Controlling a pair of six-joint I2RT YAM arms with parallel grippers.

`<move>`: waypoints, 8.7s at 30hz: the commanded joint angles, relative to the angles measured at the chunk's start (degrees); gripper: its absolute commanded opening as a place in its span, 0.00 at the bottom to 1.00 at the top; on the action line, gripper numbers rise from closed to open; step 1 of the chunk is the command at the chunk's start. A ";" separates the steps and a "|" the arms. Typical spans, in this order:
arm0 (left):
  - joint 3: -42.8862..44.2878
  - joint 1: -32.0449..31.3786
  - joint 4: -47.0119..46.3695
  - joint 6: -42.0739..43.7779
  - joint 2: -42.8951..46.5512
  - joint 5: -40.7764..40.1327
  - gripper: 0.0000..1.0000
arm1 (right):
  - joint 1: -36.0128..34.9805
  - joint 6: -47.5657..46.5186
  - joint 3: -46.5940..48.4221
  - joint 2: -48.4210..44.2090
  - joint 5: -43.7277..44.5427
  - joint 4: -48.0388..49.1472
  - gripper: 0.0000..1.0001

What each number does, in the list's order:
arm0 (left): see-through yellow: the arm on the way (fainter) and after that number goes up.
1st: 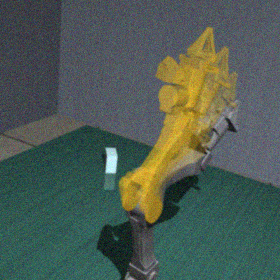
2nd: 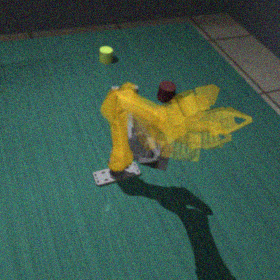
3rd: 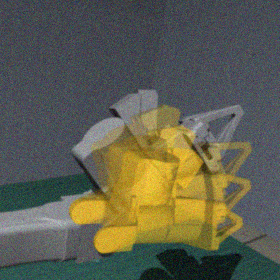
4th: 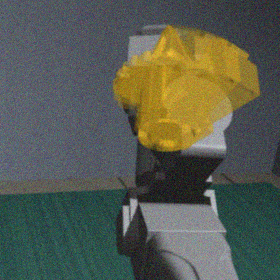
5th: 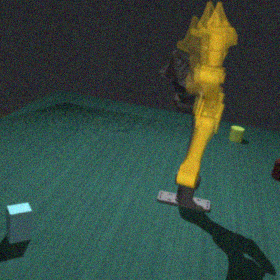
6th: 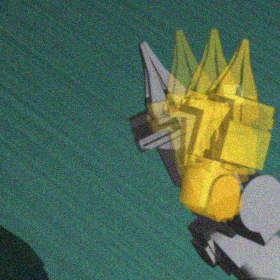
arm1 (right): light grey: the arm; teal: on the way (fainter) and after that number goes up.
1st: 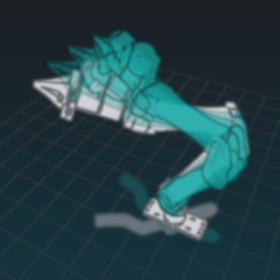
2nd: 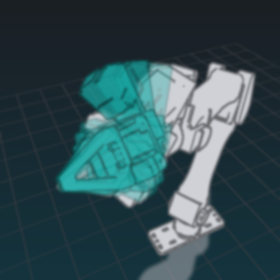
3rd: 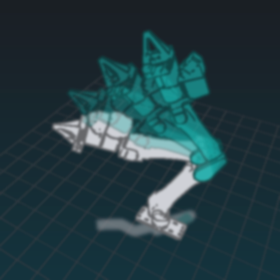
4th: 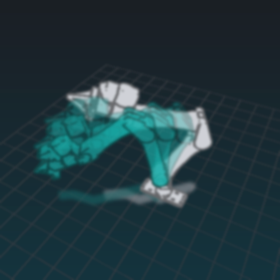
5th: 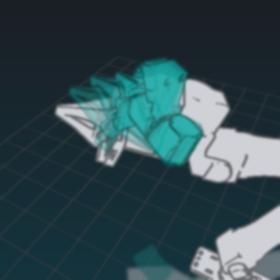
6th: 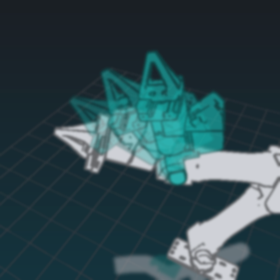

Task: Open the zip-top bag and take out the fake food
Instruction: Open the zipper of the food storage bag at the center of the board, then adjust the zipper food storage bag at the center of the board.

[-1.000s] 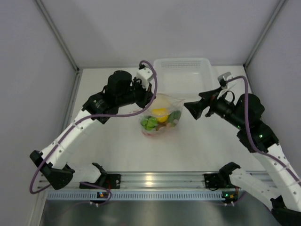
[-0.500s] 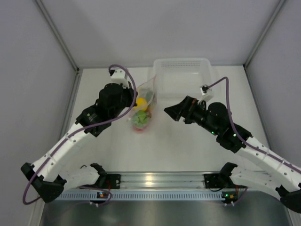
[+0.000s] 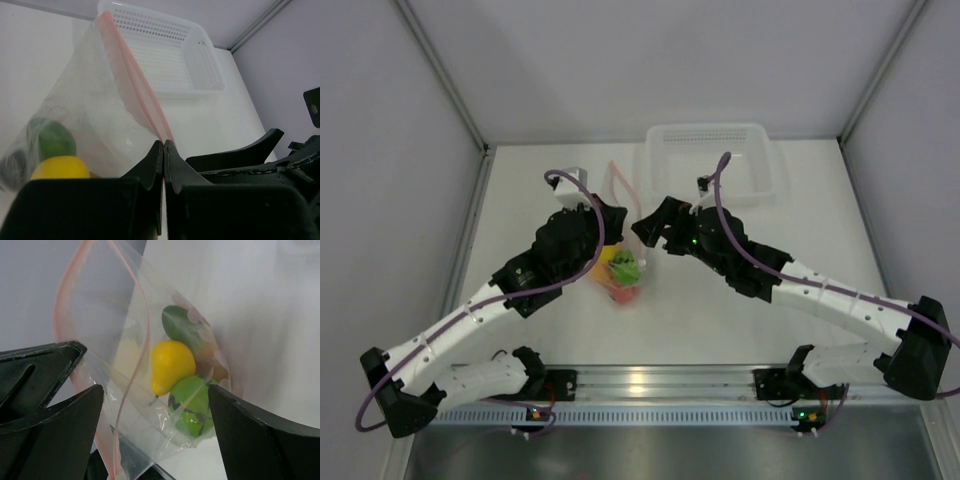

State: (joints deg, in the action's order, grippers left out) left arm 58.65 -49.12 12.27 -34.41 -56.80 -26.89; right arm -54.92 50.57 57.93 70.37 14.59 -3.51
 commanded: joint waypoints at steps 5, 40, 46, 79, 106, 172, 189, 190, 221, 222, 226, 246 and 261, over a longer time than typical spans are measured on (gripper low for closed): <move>-0.65 -0.71 -8.49 -0.83 0.19 3.60 0.00 | 1.30 -2.31 2.27 -0.06 1.23 3.68 0.83; -3.37 -0.80 -6.21 6.73 0.46 3.25 0.00 | 21.87 -33.86 3.24 5.92 -3.69 -26.46 0.00; -0.40 -0.80 -5.51 8.83 2.13 5.08 0.00 | 25.55 -34.75 -0.53 4.70 -6.15 -25.24 0.00; 1.73 -5.19 -10.25 -0.12 -6.40 8.62 0.00 | 15.12 -28.24 16.33 -6.39 -16.44 -30.33 0.18; -5.39 -6.51 -16.58 -3.56 -1.92 8.96 0.00 | 10.80 -29.82 11.33 0.20 -9.93 -31.99 0.17; -5.66 -6.60 -22.64 4.70 -7.89 20.57 0.00 | 9.39 -28.33 -4.67 3.10 -2.28 -4.84 0.39; -7.76 -6.51 -25.10 7.34 -10.44 18.47 0.00 | 14.31 -28.07 -6.69 8.12 -7.21 1.75 0.41; -8.03 -6.51 -25.10 7.26 -10.53 17.59 0.00 | 14.31 -28.07 -6.95 8.20 -7.21 2.10 0.42; -9.26 -6.77 -29.85 6.73 -6.14 22.32 0.00 | 14.22 -26.38 -10.90 -1.37 -31.54 -6.60 0.30; -9.26 -6.86 -29.85 6.73 -5.87 22.15 0.00 | 14.22 -27.35 -11.52 -2.51 -33.99 -7.82 0.30; -11.36 -7.39 -30.29 4.10 -4.64 18.47 0.00 | 13.70 -29.30 -13.36 -5.05 -38.48 -8.73 0.30; -19.82 -15.64 -44.18 6.80 -3.58 13.09 0.00 | -0.28 -0.03 -32.01 -18.34 -10.47 10.81 0.30; -12.25 -30.05 -42.07 17.44 -11.85 7.04 0.00 | -4.22 9.63 -31.39 -14.30 -5.38 11.51 0.28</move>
State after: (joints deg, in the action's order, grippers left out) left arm 42.76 -76.53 -26.22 -20.82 -69.01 -17.47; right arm -56.38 57.80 25.45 53.84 7.70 3.60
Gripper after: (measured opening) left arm 0.022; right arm 0.283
